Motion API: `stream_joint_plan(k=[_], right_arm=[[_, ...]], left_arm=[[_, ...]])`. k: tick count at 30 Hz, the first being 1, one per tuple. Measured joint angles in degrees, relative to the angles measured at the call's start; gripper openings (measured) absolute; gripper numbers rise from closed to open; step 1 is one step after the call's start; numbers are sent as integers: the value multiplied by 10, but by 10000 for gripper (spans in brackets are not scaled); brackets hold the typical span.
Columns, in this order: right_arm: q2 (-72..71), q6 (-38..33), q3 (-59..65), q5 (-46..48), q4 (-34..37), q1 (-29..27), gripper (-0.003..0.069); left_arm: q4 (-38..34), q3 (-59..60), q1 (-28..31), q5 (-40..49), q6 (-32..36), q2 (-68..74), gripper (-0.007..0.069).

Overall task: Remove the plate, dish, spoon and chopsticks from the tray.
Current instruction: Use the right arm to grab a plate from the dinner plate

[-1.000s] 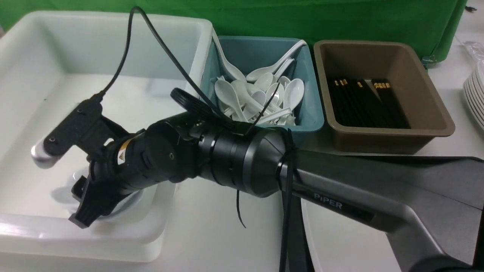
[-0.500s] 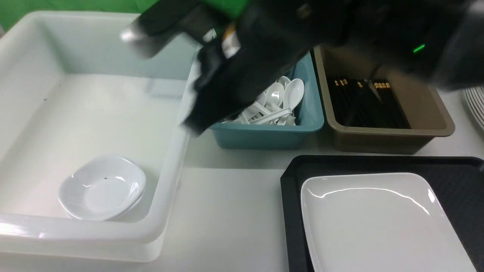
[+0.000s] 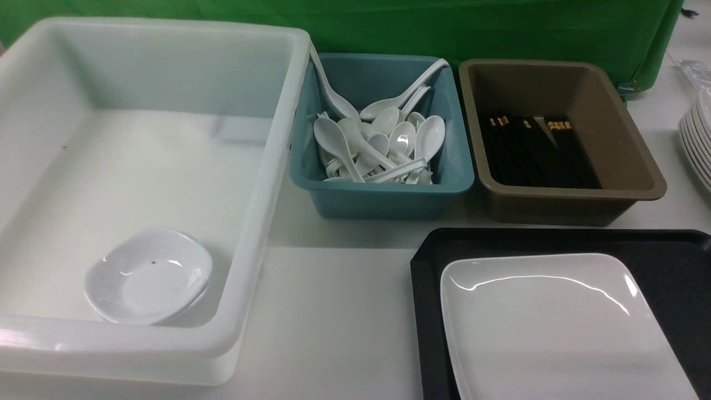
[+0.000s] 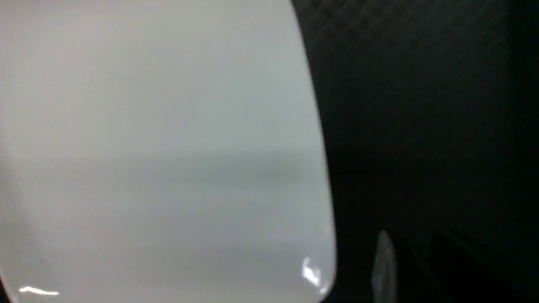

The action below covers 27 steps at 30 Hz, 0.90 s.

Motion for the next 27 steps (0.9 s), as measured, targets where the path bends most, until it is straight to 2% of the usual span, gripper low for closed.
stream_joint_plan(k=[5,7,10,13,16,18,20,27], right_arm=[[28,-55,142,-114,96,-25,486],[52,-59,170,-140,106,-25,545],[83,-59,184,-154,111,-25,566],[116,-59,185,-151,115,-25,559],[121,-59,183,-149,116,-24,503],[124,-60,183,-149,115,-18,411],[126,-69,183,-150,111,-11,267],[116,-88,184,-143,135,9,238]], left_arm=[[-8,0,0,-1,15,2,10],[-12,0,0,-1,16,2,10],[-12,0,0,-1,16,2,10],[-12,0,0,-1,16,2,10],[-12,0,0,-1,18,2,10],[-12,0,0,-1,20,2,10],[-12,0,0,0,21,2,10],[-12,0,0,1,28,3,10]])
